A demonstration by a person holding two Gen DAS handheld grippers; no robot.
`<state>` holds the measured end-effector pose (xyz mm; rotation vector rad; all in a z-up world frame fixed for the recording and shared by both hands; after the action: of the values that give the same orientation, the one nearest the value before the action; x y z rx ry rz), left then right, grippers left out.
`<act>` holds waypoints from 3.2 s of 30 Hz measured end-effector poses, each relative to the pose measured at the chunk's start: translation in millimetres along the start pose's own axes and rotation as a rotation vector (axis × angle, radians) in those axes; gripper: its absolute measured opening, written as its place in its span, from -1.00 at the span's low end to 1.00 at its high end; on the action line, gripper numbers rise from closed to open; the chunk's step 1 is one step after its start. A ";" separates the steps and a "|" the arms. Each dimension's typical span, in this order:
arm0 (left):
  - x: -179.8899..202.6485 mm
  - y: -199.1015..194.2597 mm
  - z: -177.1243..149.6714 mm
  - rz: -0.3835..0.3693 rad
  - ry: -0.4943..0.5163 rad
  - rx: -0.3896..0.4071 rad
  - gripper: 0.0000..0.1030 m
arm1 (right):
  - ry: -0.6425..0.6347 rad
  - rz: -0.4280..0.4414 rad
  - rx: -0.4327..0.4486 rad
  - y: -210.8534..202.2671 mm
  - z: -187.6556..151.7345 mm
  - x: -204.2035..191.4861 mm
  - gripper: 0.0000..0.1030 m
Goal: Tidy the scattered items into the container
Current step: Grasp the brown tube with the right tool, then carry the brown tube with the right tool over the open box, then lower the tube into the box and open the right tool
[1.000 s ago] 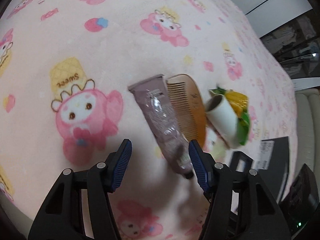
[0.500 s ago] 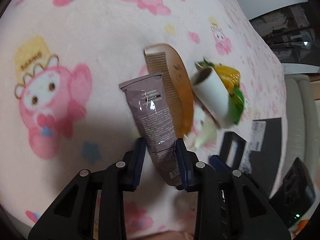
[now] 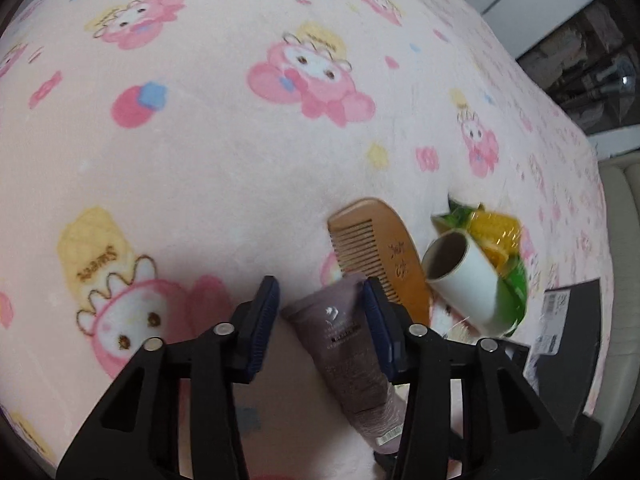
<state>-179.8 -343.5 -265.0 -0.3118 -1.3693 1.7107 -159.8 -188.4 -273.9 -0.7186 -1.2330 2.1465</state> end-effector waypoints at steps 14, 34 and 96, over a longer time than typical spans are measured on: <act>-27.2 -25.2 -31.1 -0.052 -0.047 -0.078 -0.18 | 0.223 -0.086 0.154 -8.5 42.1 46.6 -0.24; -24.5 -28.8 -58.8 -0.138 -0.003 -0.167 -0.01 | 0.272 0.096 0.101 -14.1 10.9 47.8 0.01; 367.1 -82.7 -187.1 -0.330 0.577 0.006 -0.21 | 0.418 -0.340 0.335 -248.5 -122.6 275.1 -0.09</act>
<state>-223.2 55.8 -141.2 -0.5001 -0.9262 1.2214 -219.5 178.7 -155.0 -0.7050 -0.6954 1.7474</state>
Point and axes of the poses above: each gripper's, at about its wrist camera, not at the fingertips, and y roughly the way its jaws point, x to its right, z to its top, the point moved 7 cm from there along y, roughly the way its jaws point, and after that the axes turned 7 degrees about x, right-handed, at the moved point
